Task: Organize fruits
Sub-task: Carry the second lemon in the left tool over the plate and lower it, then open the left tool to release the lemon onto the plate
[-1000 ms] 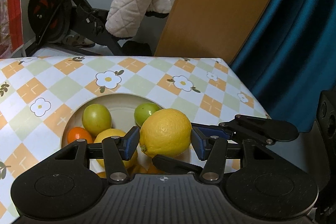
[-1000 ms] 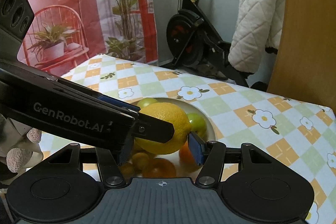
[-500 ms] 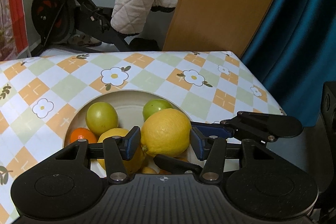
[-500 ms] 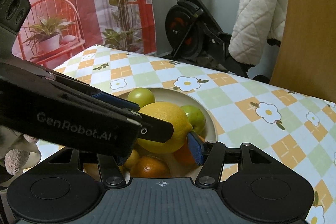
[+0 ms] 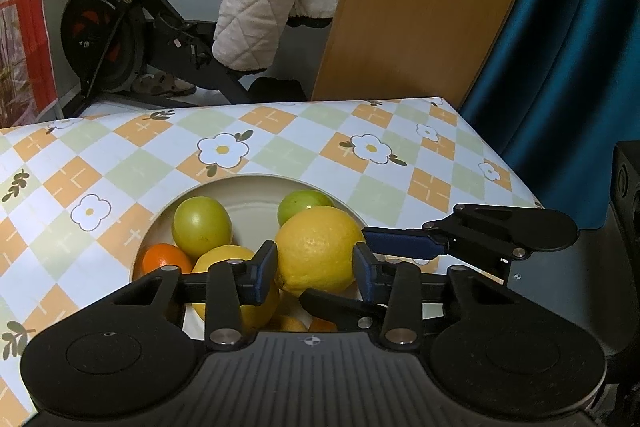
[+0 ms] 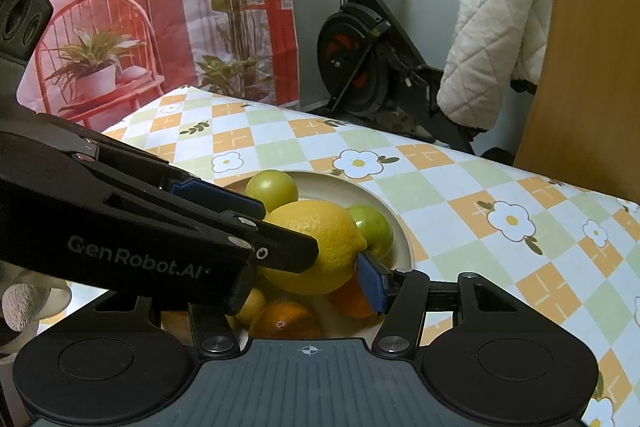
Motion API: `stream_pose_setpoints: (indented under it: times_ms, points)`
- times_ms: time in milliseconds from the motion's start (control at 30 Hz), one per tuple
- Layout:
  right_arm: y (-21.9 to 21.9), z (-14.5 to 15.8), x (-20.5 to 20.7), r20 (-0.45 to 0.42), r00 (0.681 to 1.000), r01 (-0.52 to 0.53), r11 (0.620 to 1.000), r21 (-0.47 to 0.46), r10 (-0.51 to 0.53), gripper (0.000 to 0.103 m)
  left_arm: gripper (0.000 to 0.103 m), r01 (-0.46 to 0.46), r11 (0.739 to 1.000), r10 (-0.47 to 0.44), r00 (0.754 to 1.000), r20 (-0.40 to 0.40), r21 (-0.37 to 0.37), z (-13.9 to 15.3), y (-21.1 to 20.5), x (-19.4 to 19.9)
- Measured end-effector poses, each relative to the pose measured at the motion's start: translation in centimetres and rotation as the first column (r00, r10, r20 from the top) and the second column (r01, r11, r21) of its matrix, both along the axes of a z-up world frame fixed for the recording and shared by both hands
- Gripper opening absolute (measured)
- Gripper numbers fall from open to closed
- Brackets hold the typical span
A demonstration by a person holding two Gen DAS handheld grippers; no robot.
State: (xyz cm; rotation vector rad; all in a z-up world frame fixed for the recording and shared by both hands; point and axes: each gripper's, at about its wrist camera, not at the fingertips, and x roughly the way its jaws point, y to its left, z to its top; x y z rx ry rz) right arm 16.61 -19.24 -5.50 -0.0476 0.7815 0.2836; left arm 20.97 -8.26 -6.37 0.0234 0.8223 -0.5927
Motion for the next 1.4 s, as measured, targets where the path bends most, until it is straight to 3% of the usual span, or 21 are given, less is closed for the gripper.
stream_pose_setpoints:
  times_ms: [633,800,1400]
  points:
    - [-0.6,0.3,-0.4,0.016,1.000,0.011,1.000,-0.013,-0.011,0.049,0.043,-0.069,0.998,0.069,0.997,0.033,-0.003,0.8,0.4,0.6]
    - [-0.2,0.7,-0.3,0.029,1.000,-0.007,1.000,-0.016,0.007,0.041,0.043,-0.084,0.996,0.083,0.995,0.045,0.009,1.1,0.7,0.7]
    - [1.5,1.6,3.1,0.074,0.996,-0.044,0.999,-0.021,0.046,0.041,0.043,-0.117,0.993,0.115,0.991,0.060,0.026,1.1,1.1,3.7]
